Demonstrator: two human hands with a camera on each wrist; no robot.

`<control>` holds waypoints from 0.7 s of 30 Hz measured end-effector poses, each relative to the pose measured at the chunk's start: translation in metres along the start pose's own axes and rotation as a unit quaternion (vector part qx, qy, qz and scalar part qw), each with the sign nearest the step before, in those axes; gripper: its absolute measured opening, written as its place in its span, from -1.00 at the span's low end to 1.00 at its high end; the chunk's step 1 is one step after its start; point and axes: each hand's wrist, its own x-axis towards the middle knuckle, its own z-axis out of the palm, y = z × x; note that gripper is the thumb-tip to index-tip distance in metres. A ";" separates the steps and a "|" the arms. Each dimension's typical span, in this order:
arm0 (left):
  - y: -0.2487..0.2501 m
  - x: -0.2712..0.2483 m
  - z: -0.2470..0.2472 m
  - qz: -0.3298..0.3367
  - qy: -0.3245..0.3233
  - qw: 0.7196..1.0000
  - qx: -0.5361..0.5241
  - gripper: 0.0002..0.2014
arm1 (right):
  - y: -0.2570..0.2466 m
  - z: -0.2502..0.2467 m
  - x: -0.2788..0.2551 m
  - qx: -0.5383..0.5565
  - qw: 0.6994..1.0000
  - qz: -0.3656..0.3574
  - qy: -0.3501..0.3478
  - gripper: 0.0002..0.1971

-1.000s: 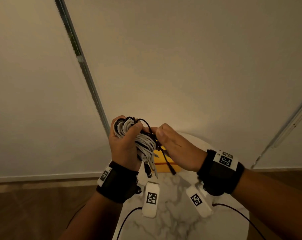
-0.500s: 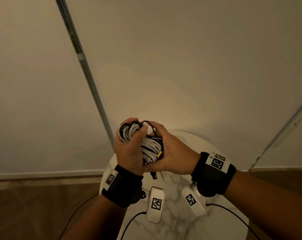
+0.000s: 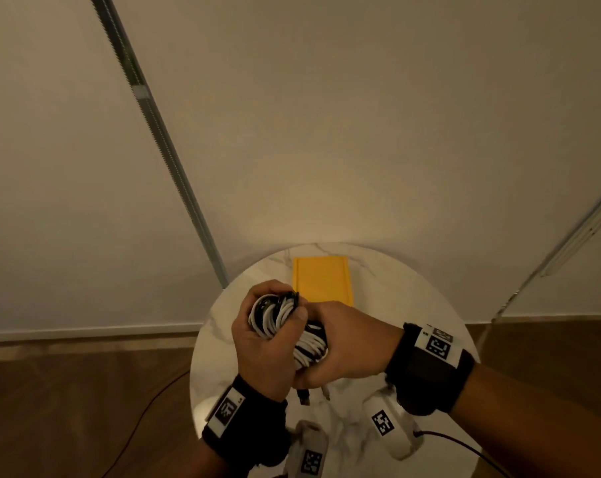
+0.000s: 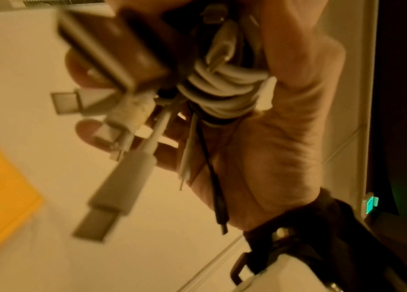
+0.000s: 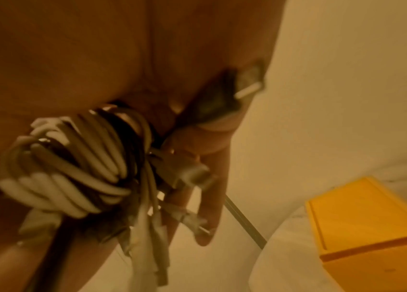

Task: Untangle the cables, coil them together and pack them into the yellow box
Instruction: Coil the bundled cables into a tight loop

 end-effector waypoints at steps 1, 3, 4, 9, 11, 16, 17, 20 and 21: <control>-0.003 -0.003 0.001 0.005 -0.008 1.000 0.018 -0.77 | 0.005 0.001 -0.002 0.000 1.000 -0.003 -0.007 -0.50; -0.010 -0.007 0.004 0.010 -0.018 0.999 0.046 -0.79 | 0.015 0.006 -0.004 0.005 1.000 -0.008 -0.007 -0.53; -0.014 -0.010 0.005 0.004 -0.021 0.999 0.045 -0.78 | 0.021 0.008 -0.005 0.015 1.000 -0.008 0.001 -0.55; -0.038 -0.021 0.021 -0.046 -0.033 0.998 -0.019 -0.81 | 0.049 0.013 -0.013 0.081 0.996 0.012 0.037 -0.77; -0.046 -0.022 0.029 -0.065 -0.023 0.997 -0.035 -0.81 | 0.059 0.013 -0.017 0.100 0.994 0.027 0.043 -0.81; -0.068 -0.027 0.046 -0.101 -0.029 0.994 -0.036 -0.81 | 0.092 -0.002 -0.022 0.126 0.990 0.039 0.041 -0.64; -0.071 -0.028 0.049 -0.107 -0.032 0.993 -0.038 -0.81 | 0.097 -0.004 -0.023 0.130 0.990 0.037 0.039 -0.60; -0.082 -0.028 0.056 -0.141 -0.034 0.987 -0.063 -0.79 | 0.113 -0.004 -0.025 0.143 0.987 0.046 0.053 -0.64; -0.086 -0.028 0.056 -0.154 -0.032 0.985 -0.074 -0.79 | 0.118 -0.002 -0.024 0.147 0.985 0.055 0.064 -0.66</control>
